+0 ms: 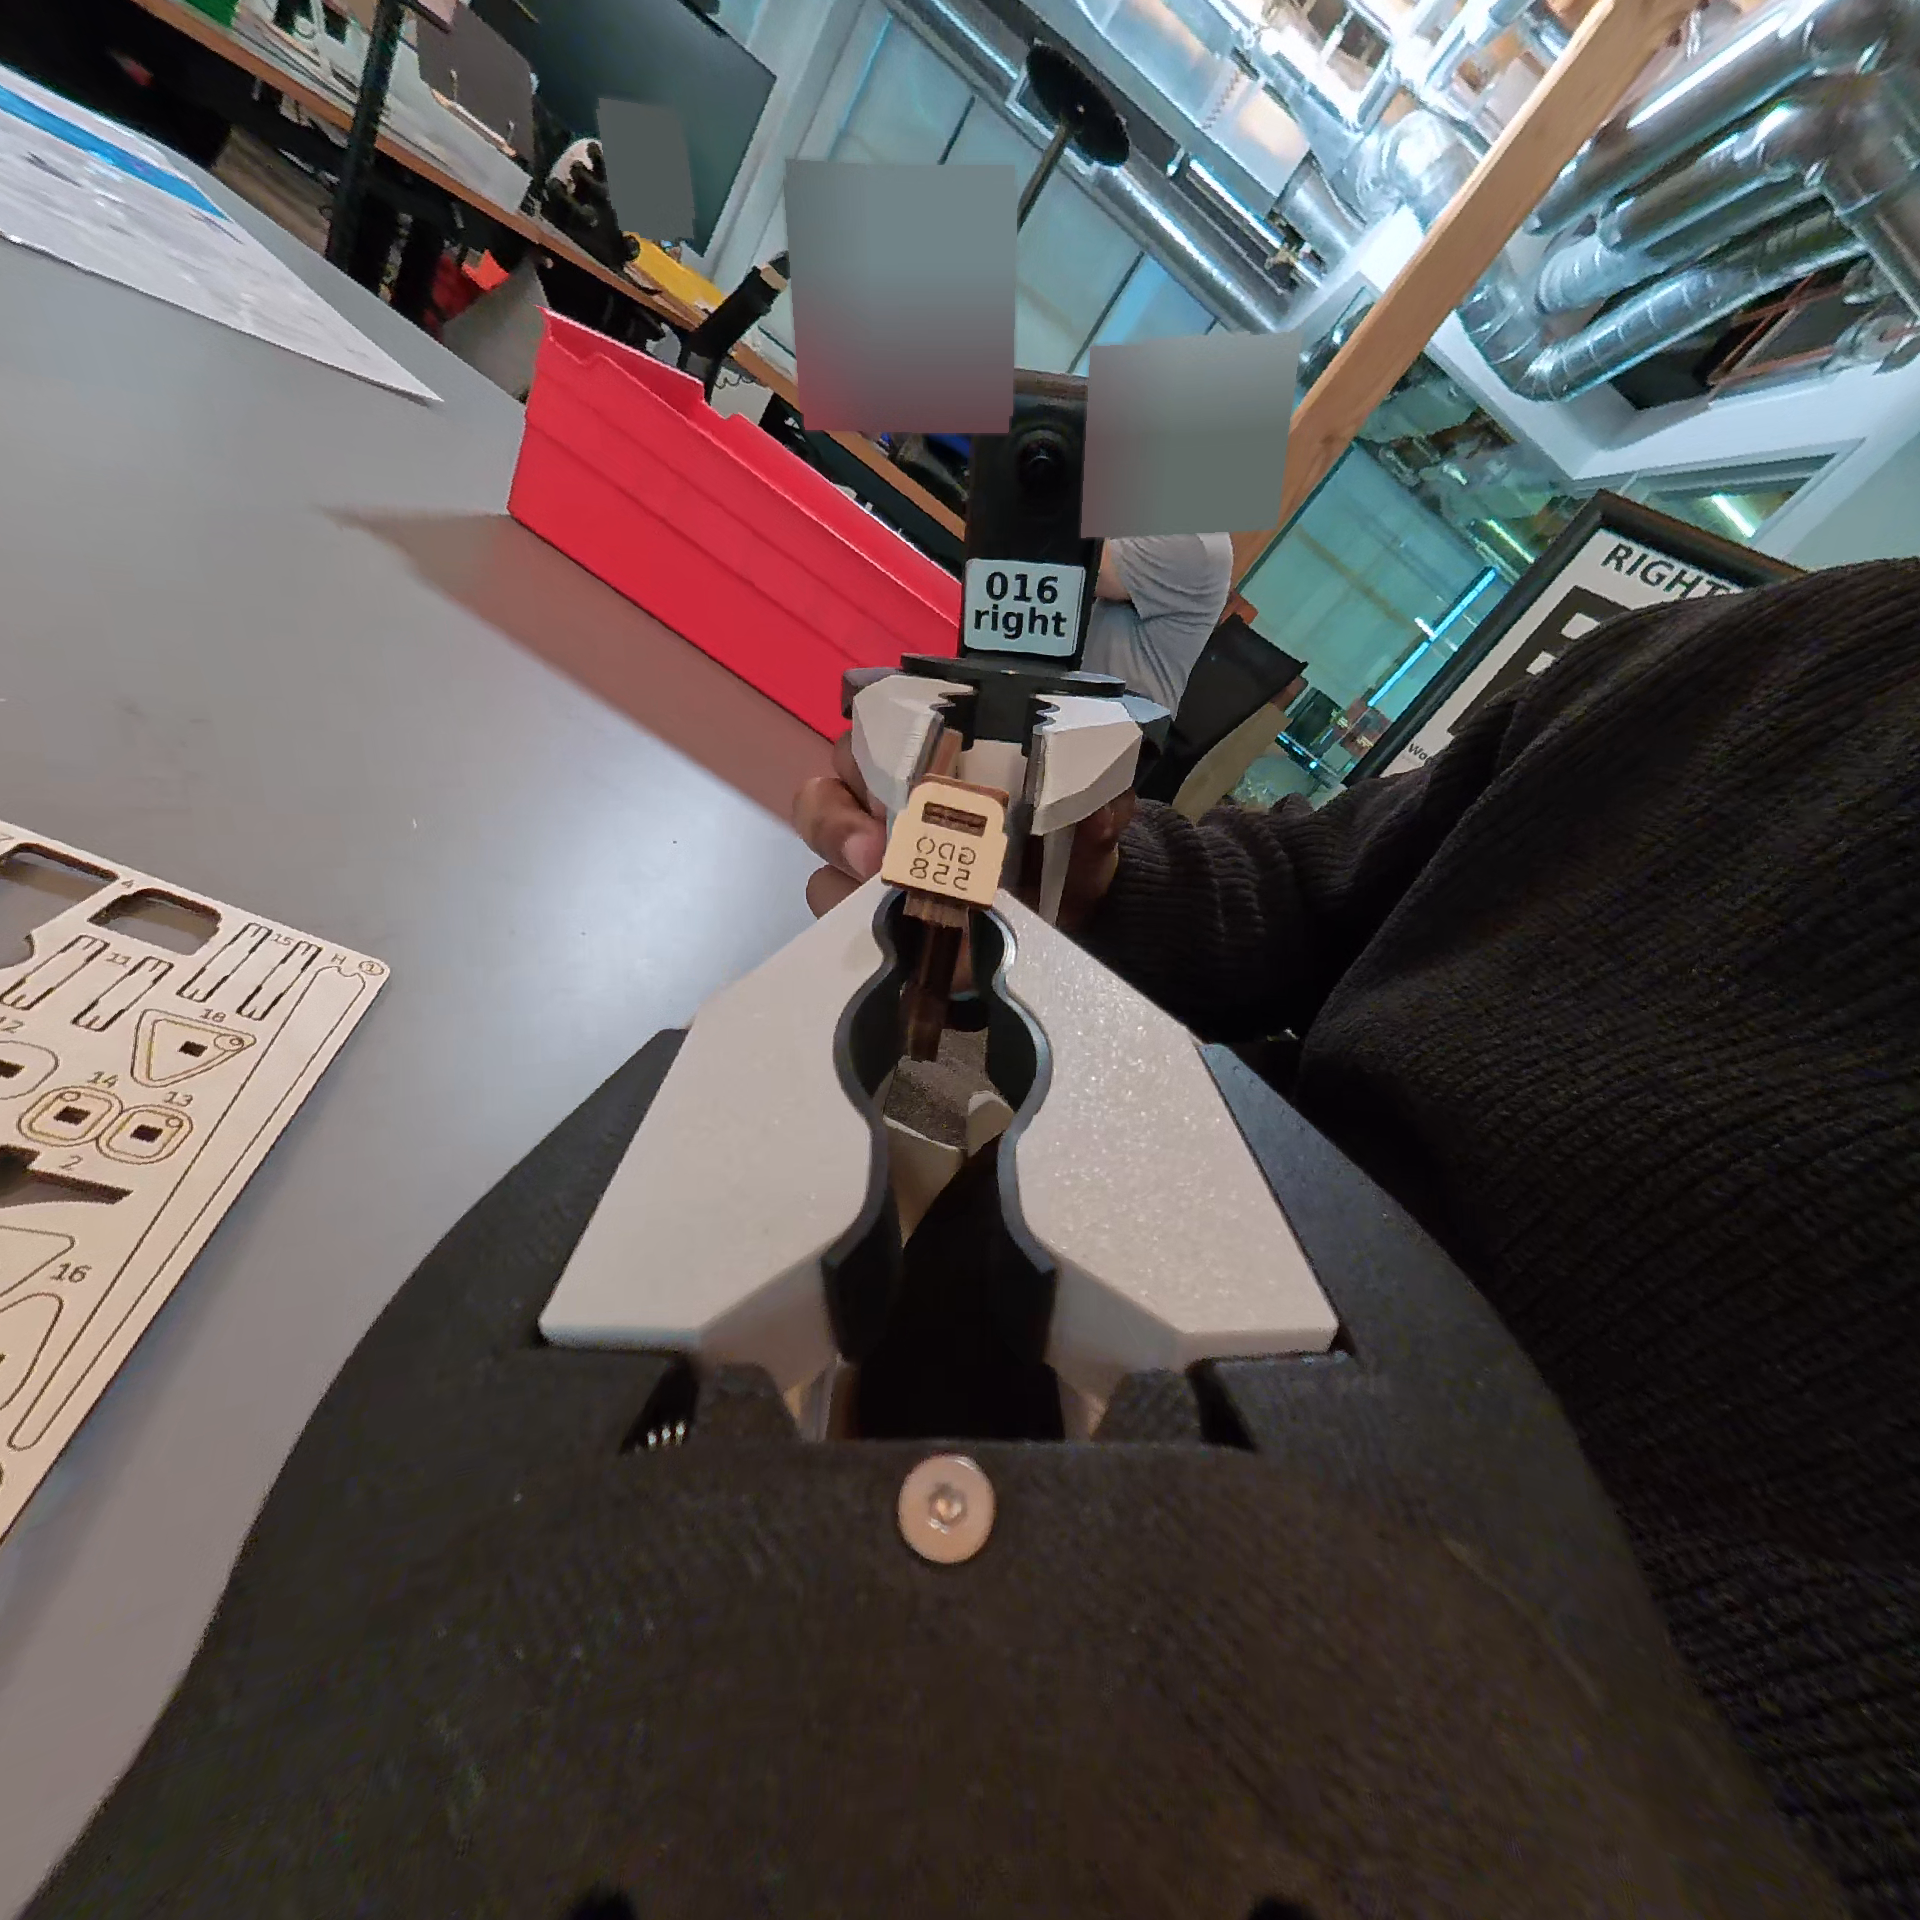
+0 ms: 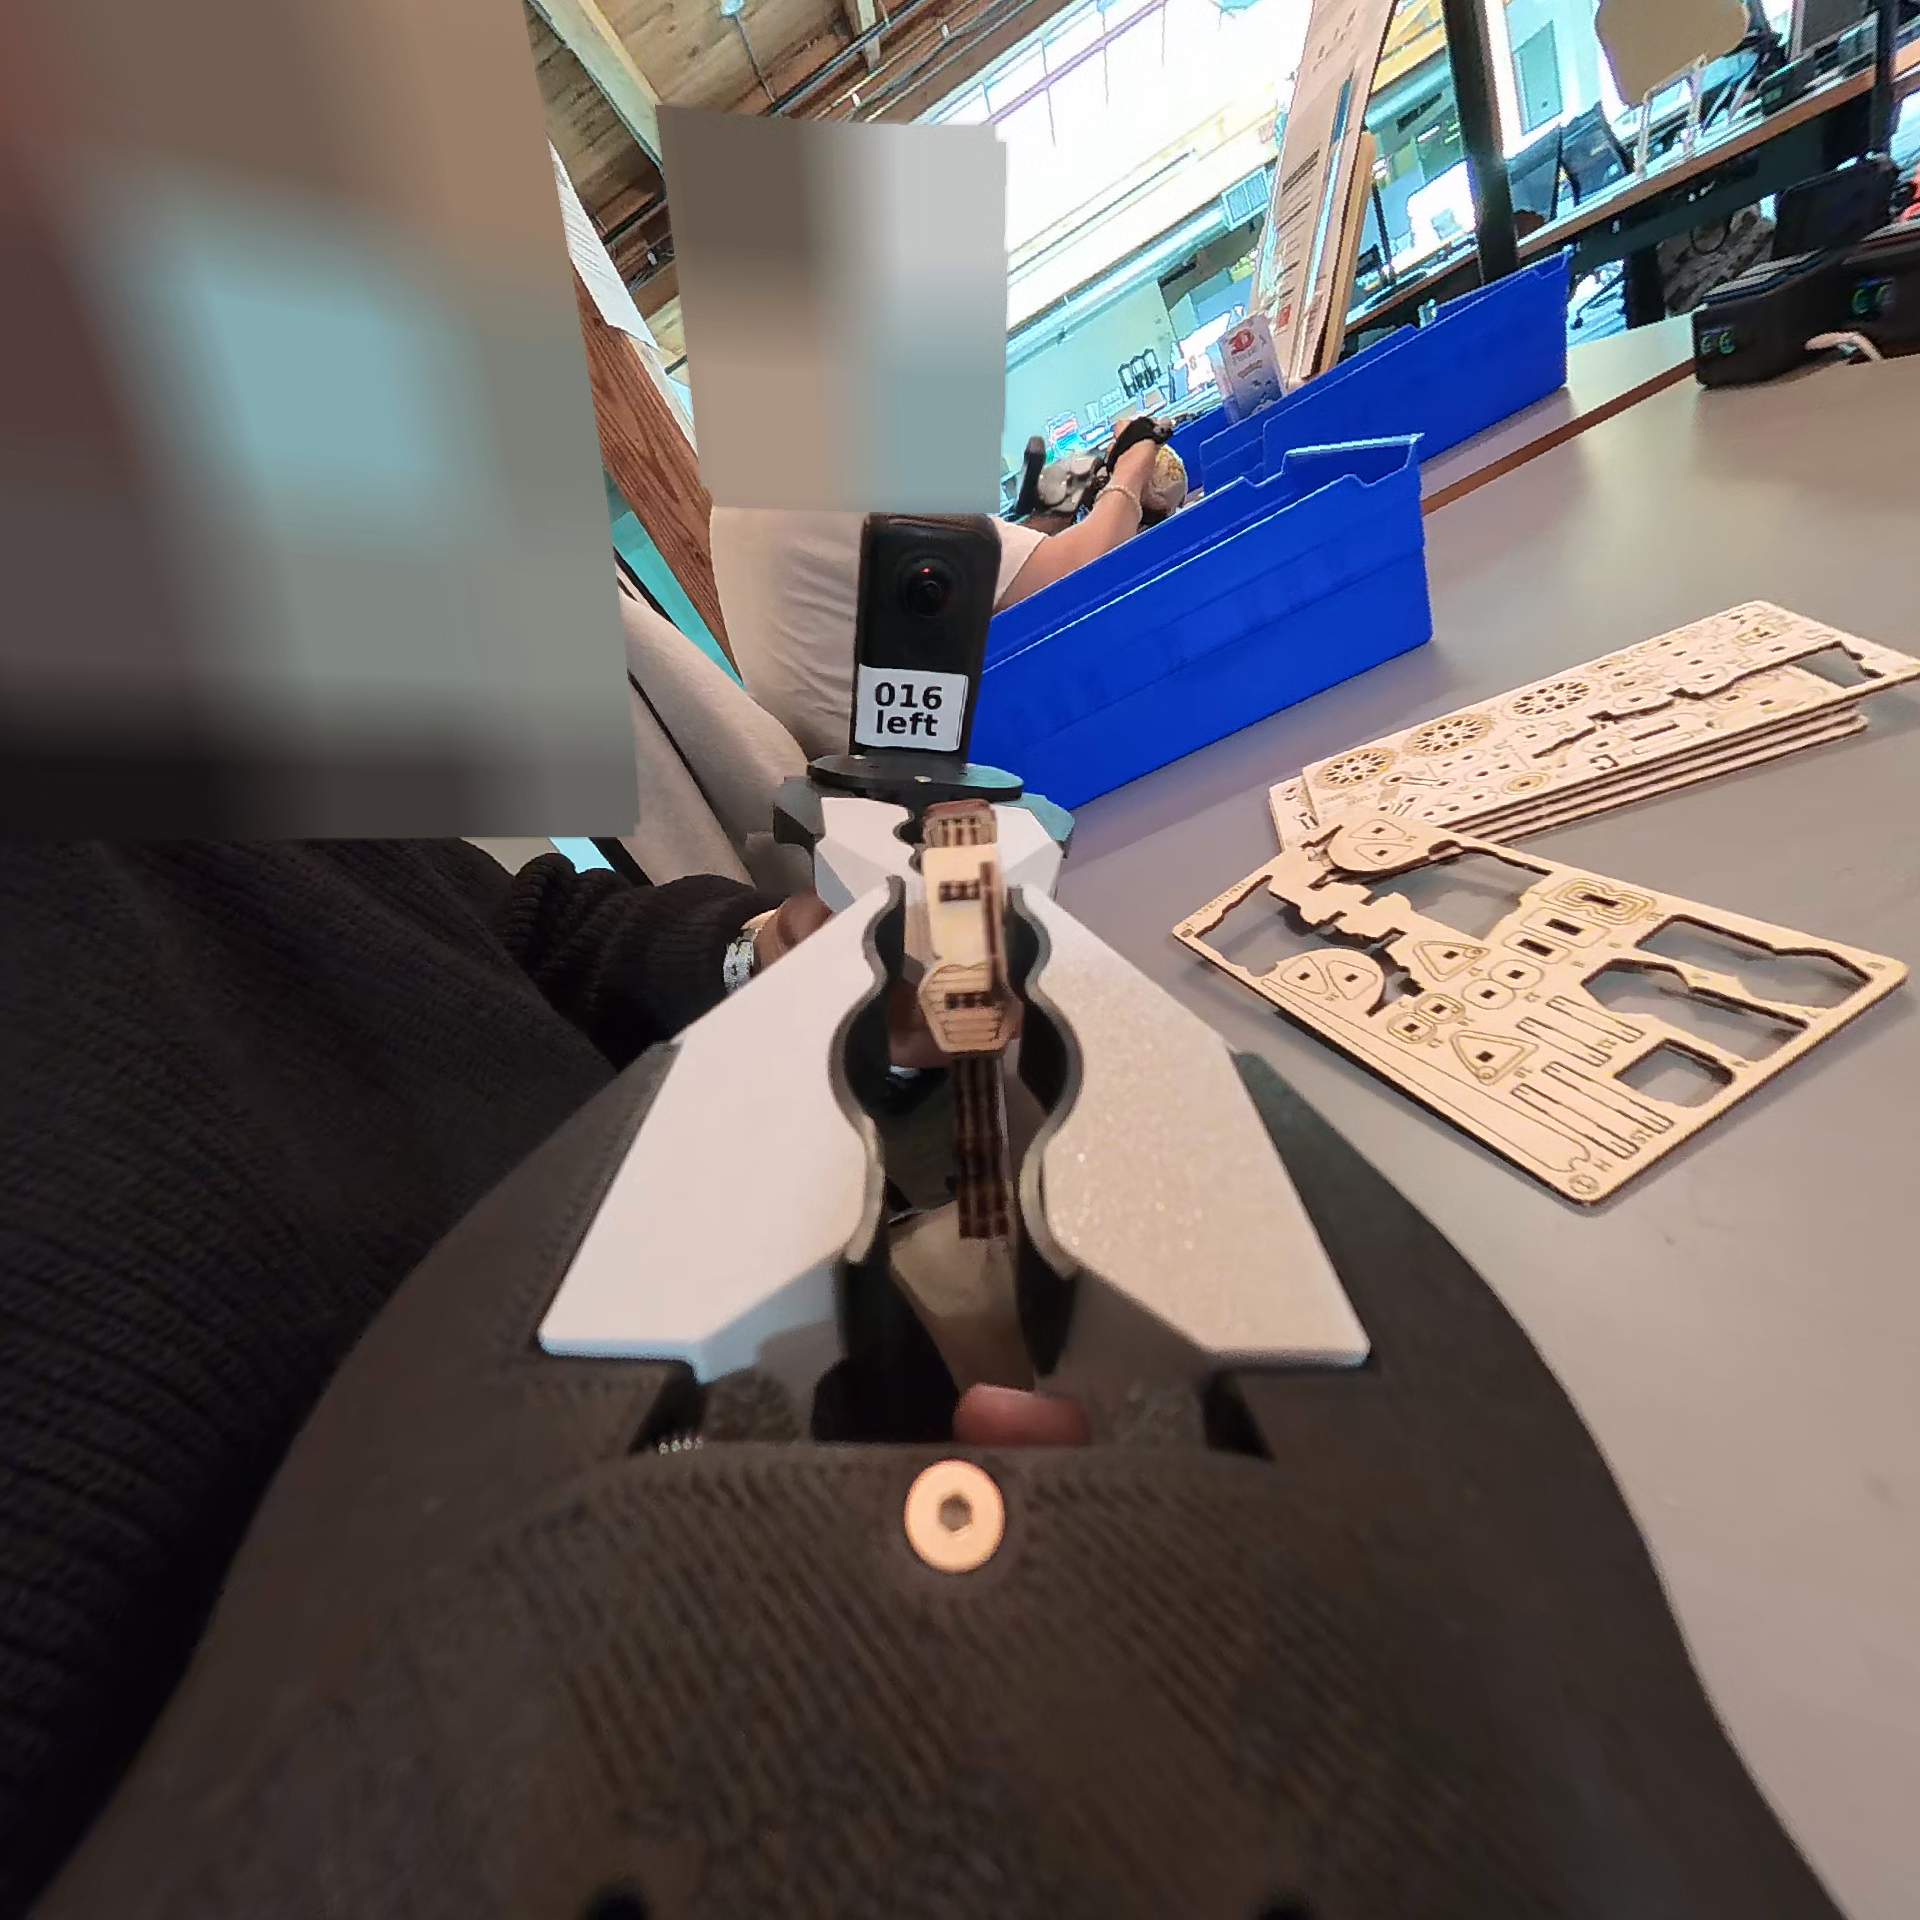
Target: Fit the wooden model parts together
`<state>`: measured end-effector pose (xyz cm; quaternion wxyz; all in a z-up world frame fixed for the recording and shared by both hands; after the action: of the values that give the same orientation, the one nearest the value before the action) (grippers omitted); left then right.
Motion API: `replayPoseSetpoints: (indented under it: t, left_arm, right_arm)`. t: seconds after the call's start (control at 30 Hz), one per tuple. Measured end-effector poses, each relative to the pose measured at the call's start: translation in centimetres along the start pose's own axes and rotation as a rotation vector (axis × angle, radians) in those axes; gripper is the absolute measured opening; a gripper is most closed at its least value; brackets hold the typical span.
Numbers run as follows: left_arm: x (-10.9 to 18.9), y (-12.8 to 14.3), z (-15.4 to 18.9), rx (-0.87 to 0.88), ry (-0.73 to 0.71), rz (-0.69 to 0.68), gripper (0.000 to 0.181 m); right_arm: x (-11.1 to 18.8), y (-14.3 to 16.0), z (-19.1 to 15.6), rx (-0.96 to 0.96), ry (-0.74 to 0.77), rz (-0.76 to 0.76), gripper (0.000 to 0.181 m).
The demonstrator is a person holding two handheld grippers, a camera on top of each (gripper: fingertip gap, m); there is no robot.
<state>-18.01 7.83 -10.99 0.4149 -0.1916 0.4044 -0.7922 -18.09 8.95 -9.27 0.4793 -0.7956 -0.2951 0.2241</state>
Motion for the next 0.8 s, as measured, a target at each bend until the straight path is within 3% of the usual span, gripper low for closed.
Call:
replayPoseSetpoints:
  t: [0.17,0.33,0.43,0.53,0.6,0.7,0.8]
  left_arm:
    - [0.2,-0.1,-0.6,0.051,-0.01,0.012,0.007]
    - [0.4,-0.2,-1.6,0.095,-0.047,0.022,0.007]
    - [0.7,-0.1,-2.6,0.125,-0.09,0.023,0.007]
    - [1.1,-0.2,-3.3,0.166,-0.108,0.038,0.007]
    - [1.3,-0.4,-3.6,0.193,-0.106,0.054,0.007]
    - [1.5,-0.7,-3.7,0.214,-0.092,0.07,0.007]
    - [1.7,-0.8,-3.8,0.202,-0.102,0.07,0.006]
  right_arm:
    - [0.4,-0.2,1.0,0.005,0.063,-0.005,0.002]
    - [1.9,-0.5,3.6,0.004,0.192,-0.028,0.002]
    - [3.5,1.6,6.9,0.112,0.384,-0.236,0.001]
    - [6.6,5.4,10.8,0.363,0.625,-0.601,0.002]
    - [7.4,6.5,11.6,0.541,0.69,-0.739,0.002]
    - [6.6,6.9,10.9,0.714,0.682,-0.785,0.006]
    - [5.9,7.3,9.8,0.712,0.632,-0.776,0.02]
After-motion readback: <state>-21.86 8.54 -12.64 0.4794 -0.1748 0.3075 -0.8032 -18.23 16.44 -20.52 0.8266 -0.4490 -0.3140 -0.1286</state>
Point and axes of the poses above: each gripper's, where its closed fingertips meet, x back along the fingers, y out of its underside, z = x × y across the jaws, the point moved 1 cm from there along x, back along the fingers, and after that the axes turned 2 degrees about x, right-handed, at the moved point
